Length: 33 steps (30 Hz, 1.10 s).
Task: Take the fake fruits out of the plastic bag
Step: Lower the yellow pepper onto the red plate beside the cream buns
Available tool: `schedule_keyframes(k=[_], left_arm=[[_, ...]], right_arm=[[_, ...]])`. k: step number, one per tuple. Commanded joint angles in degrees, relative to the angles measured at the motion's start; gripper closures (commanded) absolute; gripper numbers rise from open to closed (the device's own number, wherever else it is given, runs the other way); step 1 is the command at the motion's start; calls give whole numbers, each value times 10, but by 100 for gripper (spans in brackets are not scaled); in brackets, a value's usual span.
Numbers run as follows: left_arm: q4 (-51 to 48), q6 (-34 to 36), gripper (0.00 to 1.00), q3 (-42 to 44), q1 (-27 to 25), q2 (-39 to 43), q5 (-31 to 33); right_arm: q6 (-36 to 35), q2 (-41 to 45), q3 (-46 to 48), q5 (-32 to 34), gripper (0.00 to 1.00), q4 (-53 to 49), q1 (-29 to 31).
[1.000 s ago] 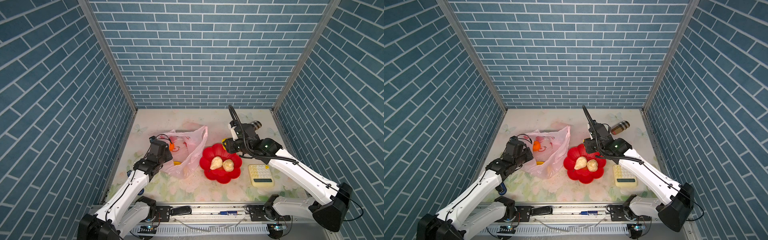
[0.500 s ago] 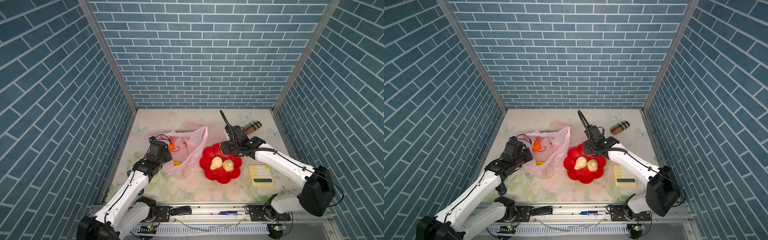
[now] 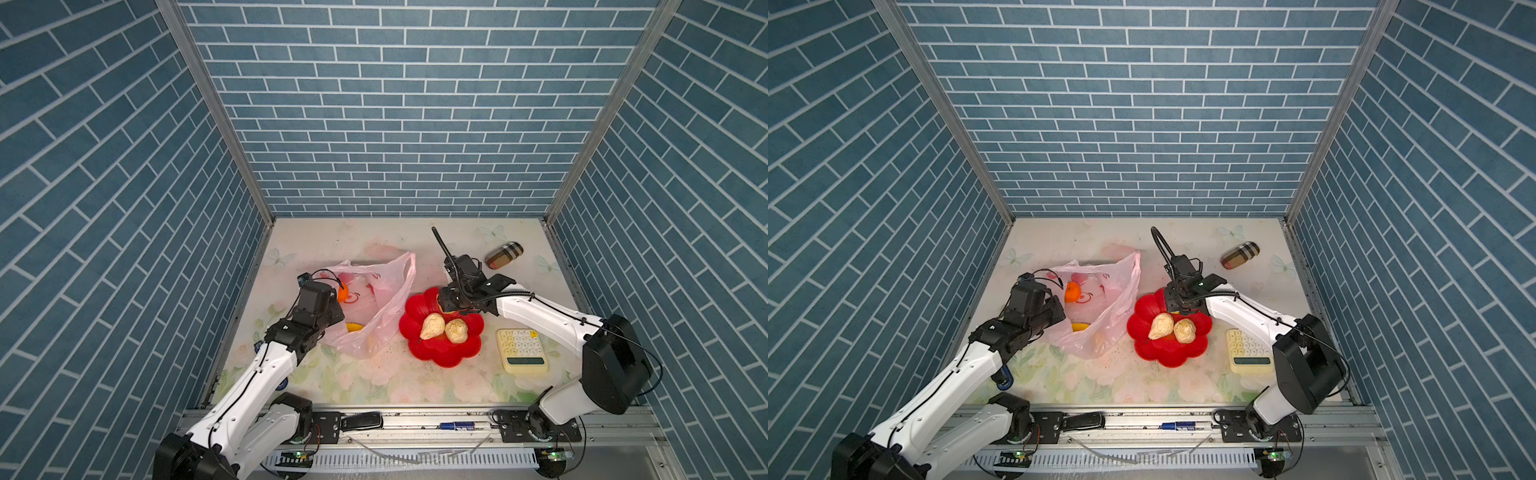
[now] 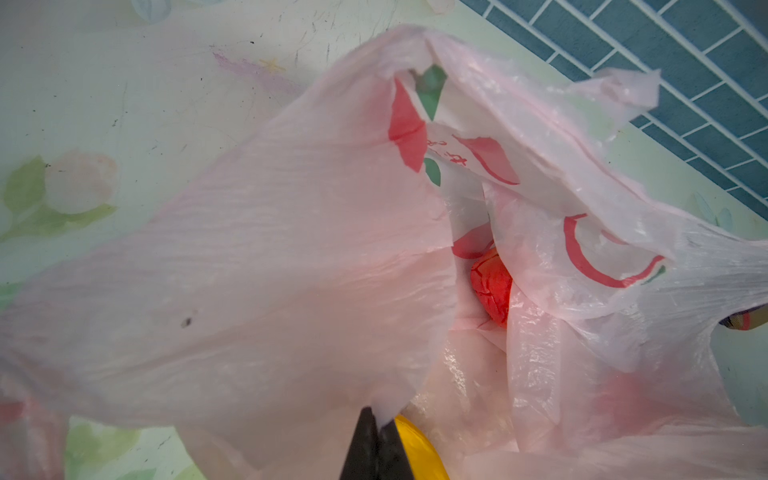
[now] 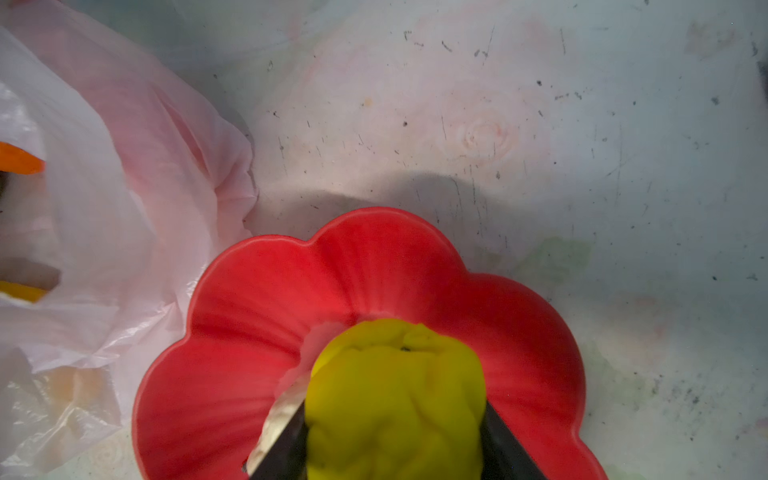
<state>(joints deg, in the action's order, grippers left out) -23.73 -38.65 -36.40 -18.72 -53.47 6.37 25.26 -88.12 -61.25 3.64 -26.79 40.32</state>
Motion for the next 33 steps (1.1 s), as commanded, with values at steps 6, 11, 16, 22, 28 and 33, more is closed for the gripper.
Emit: schedule_keyframes(k=[6,11,16,22,28,33], left_arm=[[-18,9,93,-15,4,7,6],[-19,10,93,-16,3,8,6],[-19,11,93,-17,3,6,6],[-19,11,93,-17,3,6,6],[-19,13,94,-16,4,6,7],[-20,15,93,-16,4,6,7]], right_arm=[[10,-34,23,0,59,20,-8],[13,-47,29,-2,55,27,-9],[16,-56,33,-4,50,33,-9],[17,-61,35,-3,41,36,-9],[16,-59,33,-3,36,36,-10],[14,-52,33,-1,34,34,-10]])
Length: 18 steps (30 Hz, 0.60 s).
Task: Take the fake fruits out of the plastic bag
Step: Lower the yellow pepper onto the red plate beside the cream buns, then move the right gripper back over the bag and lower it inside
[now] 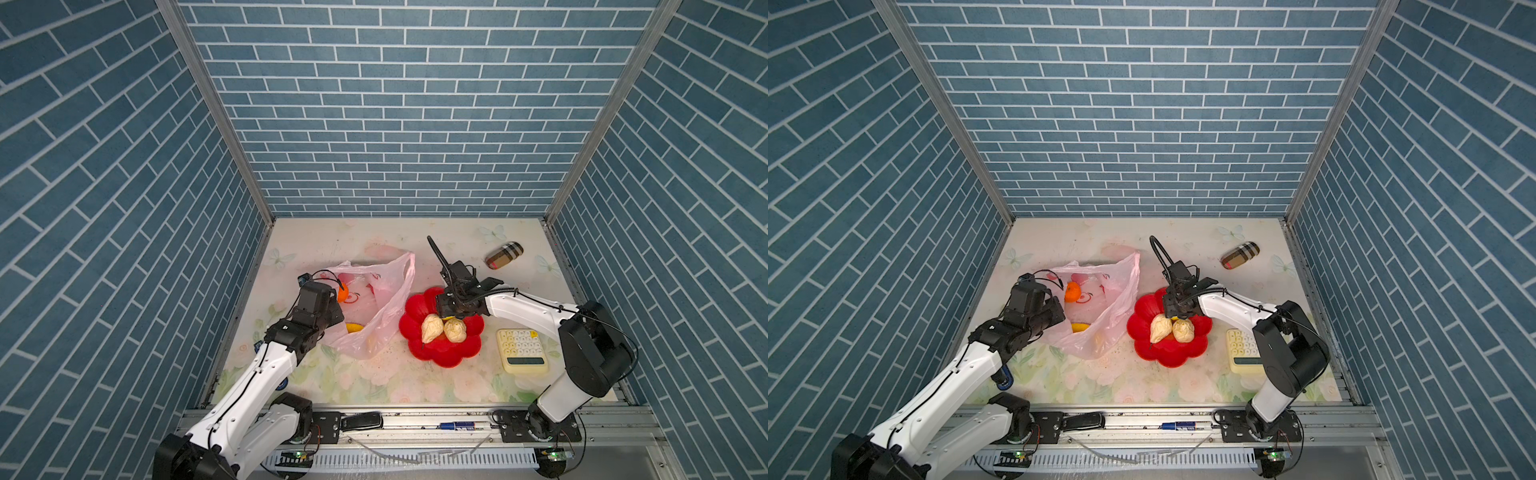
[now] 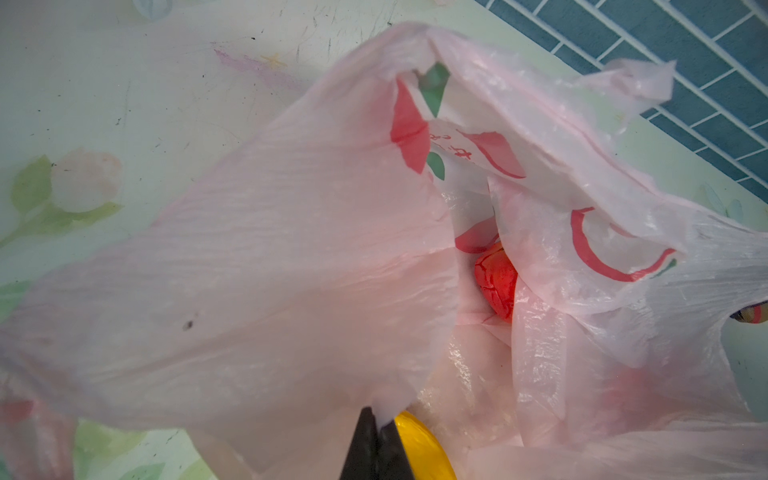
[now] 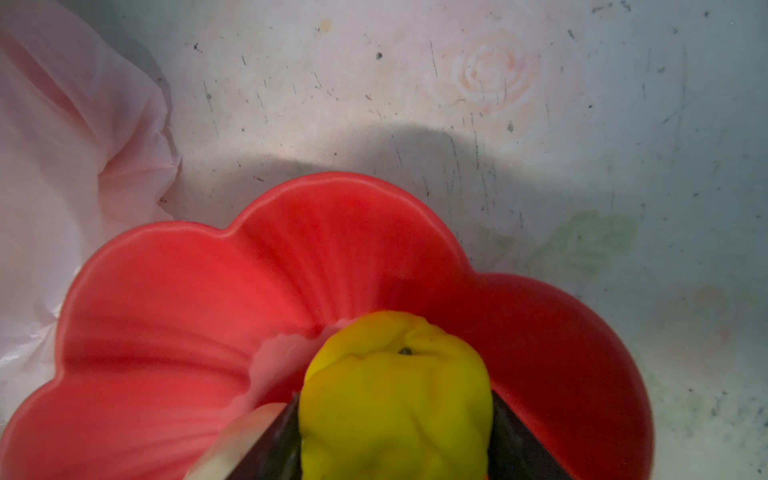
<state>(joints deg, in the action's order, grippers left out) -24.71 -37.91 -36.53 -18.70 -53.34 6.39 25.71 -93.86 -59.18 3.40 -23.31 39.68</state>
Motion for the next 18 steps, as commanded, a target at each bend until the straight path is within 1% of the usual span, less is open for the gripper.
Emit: schedule_keyframes(k=[1,9,18], left_arm=[[-10,8,93,-15,3,5,6],[-10,16,94,-6,7,2,7],[-10,30,94,3,10,-6,-4]], right_arm=[[9,8,12,1,34,-2,-4],[13,33,0,3,34,-25,-2],[12,111,-28,16,33,-82,-1]])
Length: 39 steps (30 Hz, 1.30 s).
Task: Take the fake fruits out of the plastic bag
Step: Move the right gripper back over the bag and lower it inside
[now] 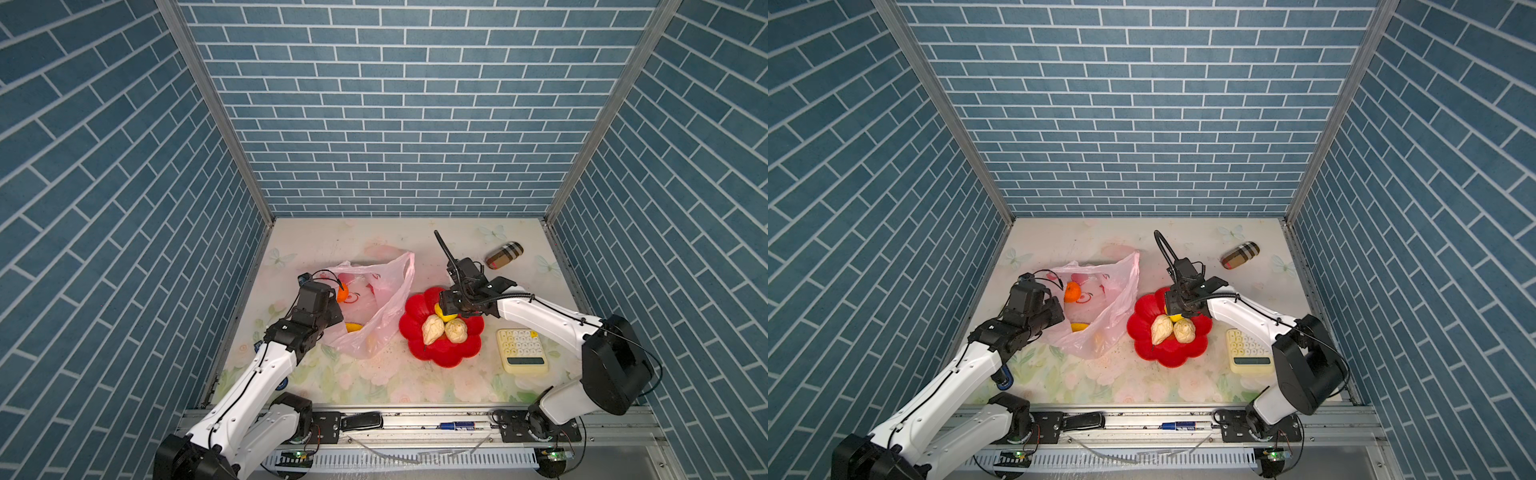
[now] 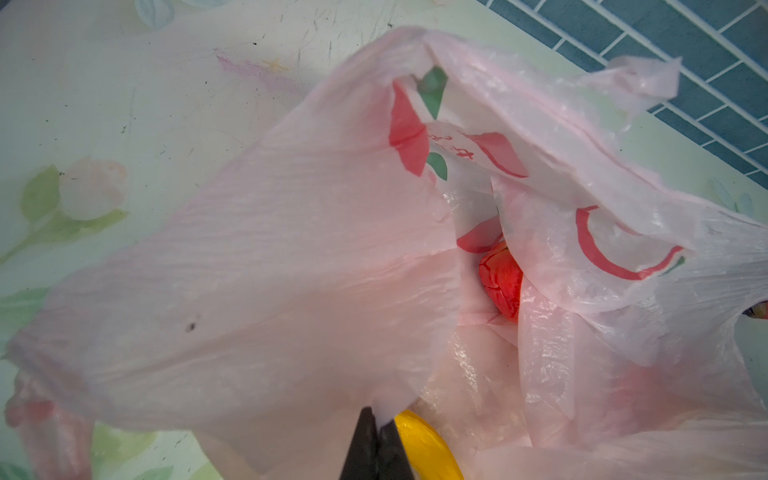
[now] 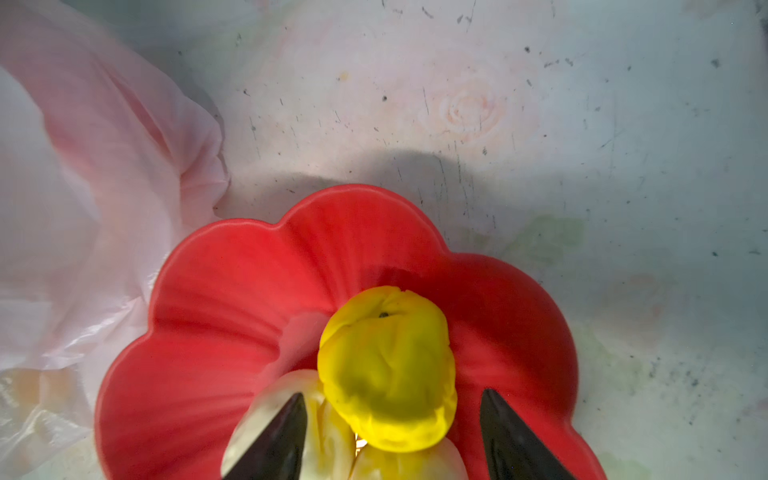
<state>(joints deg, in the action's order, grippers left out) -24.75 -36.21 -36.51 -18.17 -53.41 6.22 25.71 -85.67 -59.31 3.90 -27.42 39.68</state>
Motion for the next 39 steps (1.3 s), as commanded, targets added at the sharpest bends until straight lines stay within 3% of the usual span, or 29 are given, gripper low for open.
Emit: schedule_keyframes(k=[1,5,10,13,20,28,39], left_arm=[[-11,15,93,4,4,-7,-4],[-20,17,93,12,4,-9,-5],[-31,14,94,28,4,-7,19],[-24,5,94,40,4,-1,26],[-13,-9,94,58,4,5,27],[8,-41,94,93,4,25,28],[8,-50,95,69,4,34,34]], right_arm=[[12,40,-32,14,34,-49,1],[11,82,-67,33,36,-84,22],[-1,93,-151,89,37,-115,115],[1,71,-187,74,38,-85,159],[17,-58,-254,-17,40,32,216],[68,-236,-353,-109,44,101,228],[66,-369,-419,-107,43,129,227]])
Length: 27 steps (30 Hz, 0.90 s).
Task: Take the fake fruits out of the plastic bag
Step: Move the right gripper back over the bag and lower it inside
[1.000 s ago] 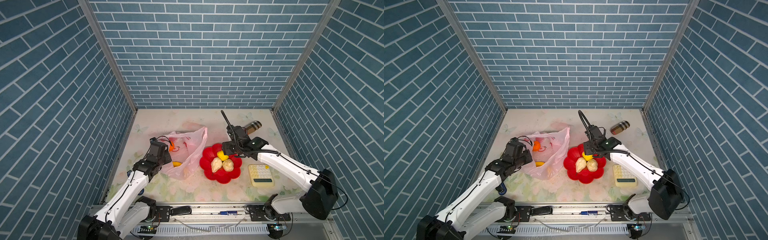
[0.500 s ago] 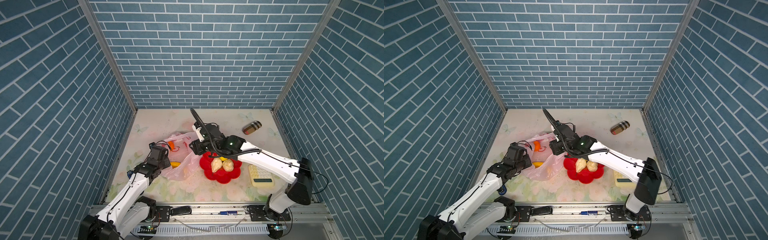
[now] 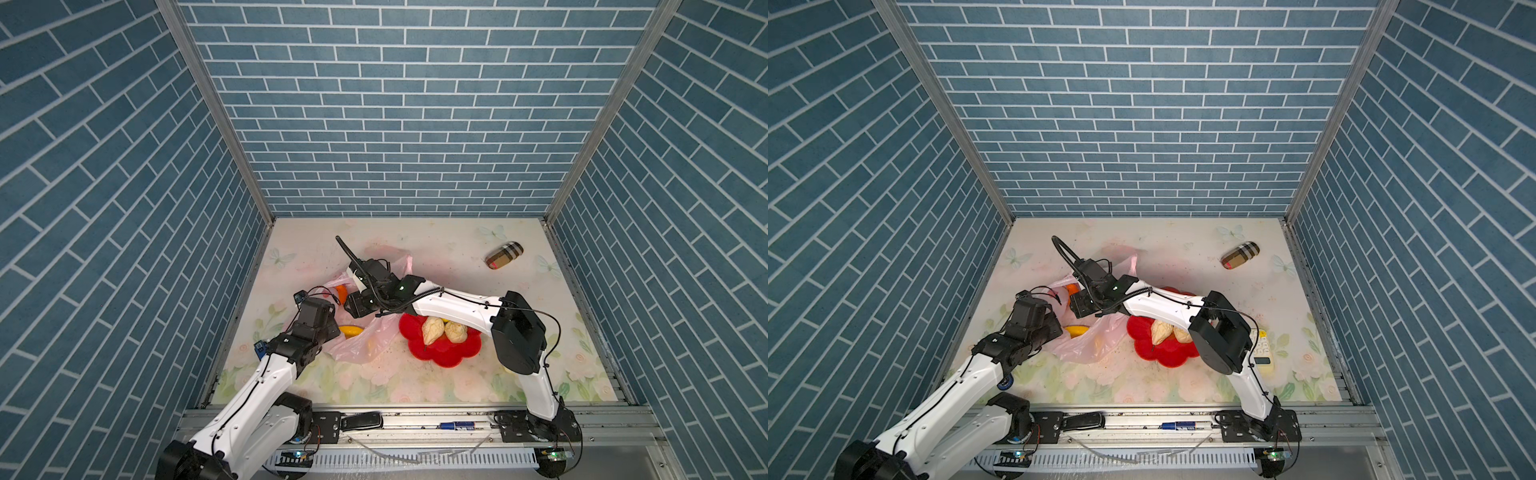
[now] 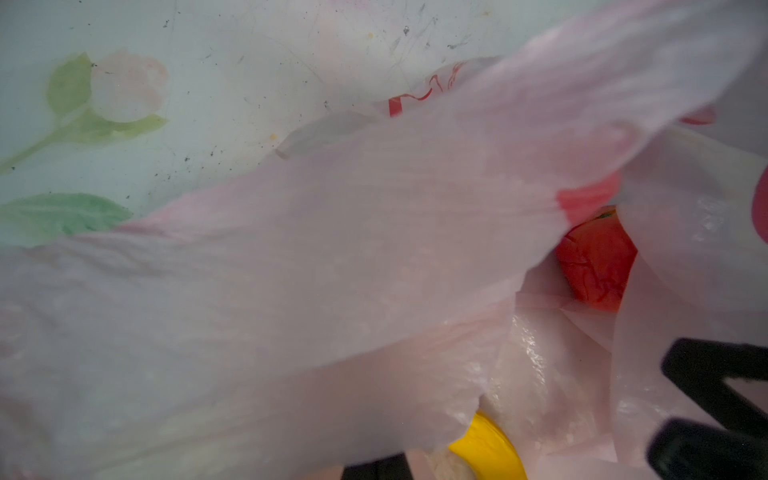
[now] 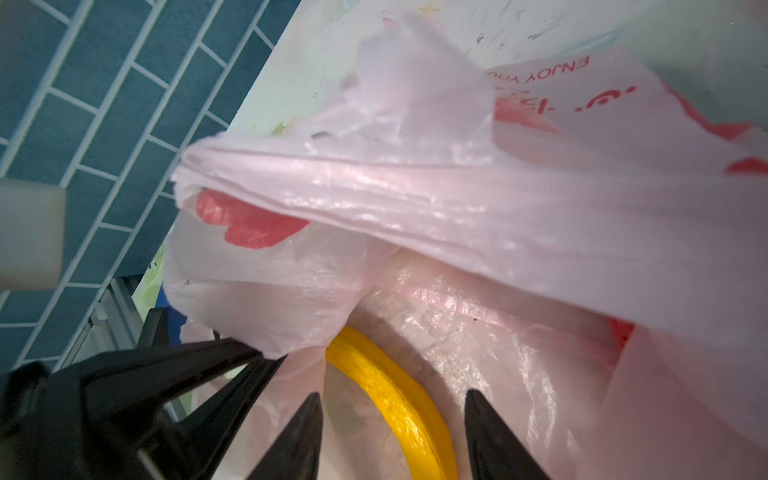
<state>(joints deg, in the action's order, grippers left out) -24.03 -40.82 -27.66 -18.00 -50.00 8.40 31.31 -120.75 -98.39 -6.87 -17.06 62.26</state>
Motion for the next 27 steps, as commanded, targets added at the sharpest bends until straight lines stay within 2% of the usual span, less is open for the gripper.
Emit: schedule_keyframes(k=[1,15,27], left_arm=[[-1,-4,95,-26,2,-3,12],[-31,17,95,-68,3,-6,8],[-23,27,95,-61,2,-3,-6]], right_arm=[[10,-27,-30,3,42,34,1],[43,-138,-107,5,33,79,-23],[92,-176,-84,-30,28,203,-28]])
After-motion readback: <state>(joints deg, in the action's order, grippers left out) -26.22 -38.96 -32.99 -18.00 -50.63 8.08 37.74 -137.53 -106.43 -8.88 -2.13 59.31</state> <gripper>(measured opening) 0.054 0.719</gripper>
